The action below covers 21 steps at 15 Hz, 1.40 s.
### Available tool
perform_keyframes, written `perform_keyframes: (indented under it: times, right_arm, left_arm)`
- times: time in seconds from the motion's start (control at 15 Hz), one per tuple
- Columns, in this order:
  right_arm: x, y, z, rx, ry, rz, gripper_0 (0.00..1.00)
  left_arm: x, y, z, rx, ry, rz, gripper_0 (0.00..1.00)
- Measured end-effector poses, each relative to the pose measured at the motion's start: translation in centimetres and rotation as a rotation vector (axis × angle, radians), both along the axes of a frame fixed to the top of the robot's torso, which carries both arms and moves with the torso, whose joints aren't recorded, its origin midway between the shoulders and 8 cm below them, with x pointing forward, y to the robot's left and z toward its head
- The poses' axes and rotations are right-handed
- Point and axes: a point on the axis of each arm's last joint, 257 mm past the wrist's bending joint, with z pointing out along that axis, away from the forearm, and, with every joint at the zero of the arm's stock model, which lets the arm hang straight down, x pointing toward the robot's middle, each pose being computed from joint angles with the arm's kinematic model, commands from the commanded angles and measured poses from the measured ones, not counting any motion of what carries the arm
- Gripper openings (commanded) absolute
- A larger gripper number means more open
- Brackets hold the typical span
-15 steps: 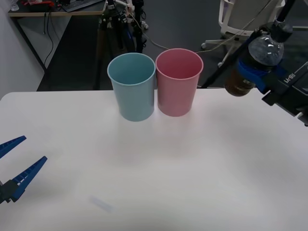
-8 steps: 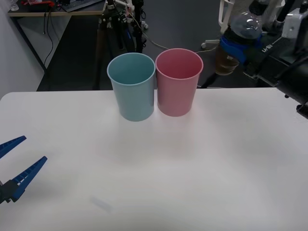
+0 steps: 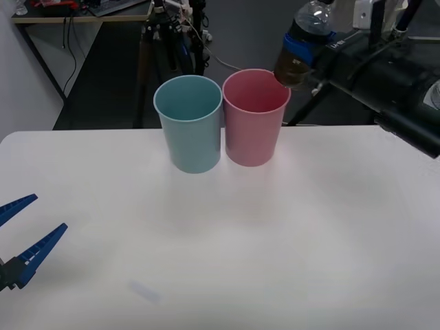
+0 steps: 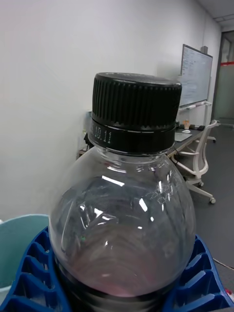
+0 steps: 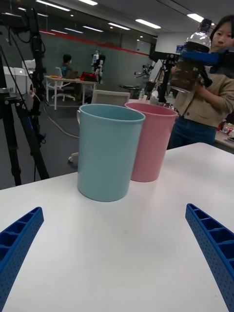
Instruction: Grasp the object on the table and drop it into the matching bin: aluminum can to the light blue bin, PET bottle to the pink bin.
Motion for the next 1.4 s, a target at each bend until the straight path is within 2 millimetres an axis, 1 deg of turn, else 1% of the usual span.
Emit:
perform_keyframes:
  times: [0.27,0.4,0.8,1.07,1.13,1.2,1.27,1.33,1.4]
  right_arm:
    - [1.3,3.3,-0.3,0.012,0.007,0.021,0.00]
    - [1.7,4.2,-0.9,-0.005,-0.001,0.015,0.00]
    - [2.4,5.8,-1.7,-0.013,-0.008,0.001,0.00]
    - [3.4,5.9,-2.4,-0.033,-0.007,-0.024,0.00]
    - [3.6,6.0,-2.3,-0.031,-0.007,-0.028,0.25]
    - [3.7,5.9,-2.3,-0.023,-0.005,-0.035,0.59]
    - [3.8,5.9,-2.2,-0.015,-0.004,-0.042,0.95]
    - [3.9,5.9,-2.2,-0.010,-0.006,-0.047,1.00]
    - [4.0,5.9,-2.1,-0.007,-0.006,-0.050,1.00]
  left_arm:
    - [0.0,0.0,0.0,0.000,0.000,0.000,1.00]
    - [0.0,0.0,0.0,0.000,0.000,0.000,1.00]
    - [0.0,0.0,0.0,0.000,0.000,0.000,1.00]
    - [0.0,0.0,0.0,0.000,0.000,0.000,1.00]
    - [0.0,0.0,0.0,0.000,0.000,0.000,1.00]
    - [0.0,0.0,0.0,0.000,0.000,0.000,1.00]
    - [0.0,0.0,0.0,0.000,0.000,0.000,1.00]
    - [0.0,0.0,0.0,0.000,0.000,0.000,1.00]
    - [0.0,0.0,0.0,0.000,0.000,0.000,1.00]
